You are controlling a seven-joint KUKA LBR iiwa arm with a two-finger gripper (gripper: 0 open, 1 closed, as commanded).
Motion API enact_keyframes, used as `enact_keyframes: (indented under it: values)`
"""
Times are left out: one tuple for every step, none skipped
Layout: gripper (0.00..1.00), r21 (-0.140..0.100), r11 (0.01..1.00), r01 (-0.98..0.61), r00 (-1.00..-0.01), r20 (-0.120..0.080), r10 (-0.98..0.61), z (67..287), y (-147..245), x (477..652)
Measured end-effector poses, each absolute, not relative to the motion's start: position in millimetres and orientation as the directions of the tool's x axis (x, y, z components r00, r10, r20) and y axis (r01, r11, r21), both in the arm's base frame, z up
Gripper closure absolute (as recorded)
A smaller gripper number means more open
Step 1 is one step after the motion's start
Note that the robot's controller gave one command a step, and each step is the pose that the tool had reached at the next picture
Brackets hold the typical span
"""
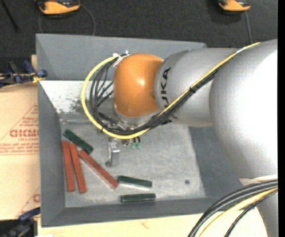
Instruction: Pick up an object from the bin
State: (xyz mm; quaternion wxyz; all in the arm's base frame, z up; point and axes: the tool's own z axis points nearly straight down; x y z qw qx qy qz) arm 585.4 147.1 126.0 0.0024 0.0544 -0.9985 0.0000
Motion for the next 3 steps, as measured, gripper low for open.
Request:
enact_keyframes:
  values:
    - [0.00,0.000,1.000,0.028,-1.000,0.007,0.028,77.5,159.5,512.5]
    - [0.00,0.000,0.998,0.068,-0.998,-0.009,0.068,70.8,94.9,481.5]
    - [0.00,0.003,0.994,0.106,-0.994,-0.008,0.106,70.8,102.9,484.5]
